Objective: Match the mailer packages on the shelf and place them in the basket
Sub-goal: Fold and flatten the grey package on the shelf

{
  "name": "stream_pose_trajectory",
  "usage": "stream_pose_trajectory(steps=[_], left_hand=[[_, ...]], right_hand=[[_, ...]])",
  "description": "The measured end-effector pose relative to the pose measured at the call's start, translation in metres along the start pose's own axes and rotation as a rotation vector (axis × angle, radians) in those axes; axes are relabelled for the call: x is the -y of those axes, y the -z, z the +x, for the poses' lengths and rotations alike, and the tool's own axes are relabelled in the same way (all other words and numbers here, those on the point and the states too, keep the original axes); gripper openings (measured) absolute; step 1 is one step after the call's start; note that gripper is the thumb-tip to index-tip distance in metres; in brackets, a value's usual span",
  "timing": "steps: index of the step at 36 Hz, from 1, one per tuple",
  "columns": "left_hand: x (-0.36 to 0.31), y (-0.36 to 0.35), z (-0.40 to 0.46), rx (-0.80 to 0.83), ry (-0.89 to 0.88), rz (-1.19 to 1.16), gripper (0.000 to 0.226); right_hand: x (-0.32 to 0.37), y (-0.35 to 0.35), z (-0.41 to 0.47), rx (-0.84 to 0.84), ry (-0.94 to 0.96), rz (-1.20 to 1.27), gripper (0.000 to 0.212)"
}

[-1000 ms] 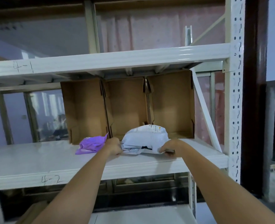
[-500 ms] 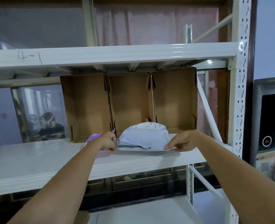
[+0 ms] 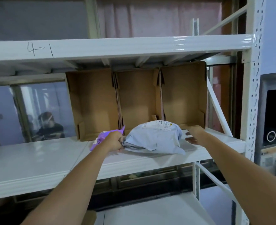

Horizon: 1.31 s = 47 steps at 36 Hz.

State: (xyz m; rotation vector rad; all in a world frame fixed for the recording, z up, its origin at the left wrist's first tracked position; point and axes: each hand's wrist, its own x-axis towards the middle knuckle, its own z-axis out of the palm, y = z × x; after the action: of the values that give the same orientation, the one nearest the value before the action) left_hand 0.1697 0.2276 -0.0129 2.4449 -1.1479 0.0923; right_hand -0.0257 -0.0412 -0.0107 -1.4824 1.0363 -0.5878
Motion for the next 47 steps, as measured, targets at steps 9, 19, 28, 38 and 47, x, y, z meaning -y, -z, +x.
stream_pose_trajectory(steps=[9,19,28,38,47], left_hand=[[0.007,-0.004,0.012,-0.075,0.105,-0.074,0.043],[-0.026,0.007,0.033,-0.254,0.26,0.0,0.011],[-0.083,-0.013,0.044,-0.233,0.507,-0.392,0.027],[-0.104,-0.026,0.042,-0.151,0.709,-1.224,0.019],[-0.098,-0.018,0.04,-0.048,0.717,-0.825,0.012]], right_hand=[[0.003,-0.022,0.025,0.061,0.165,-0.182,0.02],[0.014,0.018,0.052,-0.17,0.555,-0.394,0.009],[-0.007,0.046,0.048,0.03,0.599,-0.463,0.015],[-0.018,0.059,0.043,0.186,0.659,-0.514,0.026],[-0.007,0.048,0.029,0.506,0.451,-0.591,0.01]])
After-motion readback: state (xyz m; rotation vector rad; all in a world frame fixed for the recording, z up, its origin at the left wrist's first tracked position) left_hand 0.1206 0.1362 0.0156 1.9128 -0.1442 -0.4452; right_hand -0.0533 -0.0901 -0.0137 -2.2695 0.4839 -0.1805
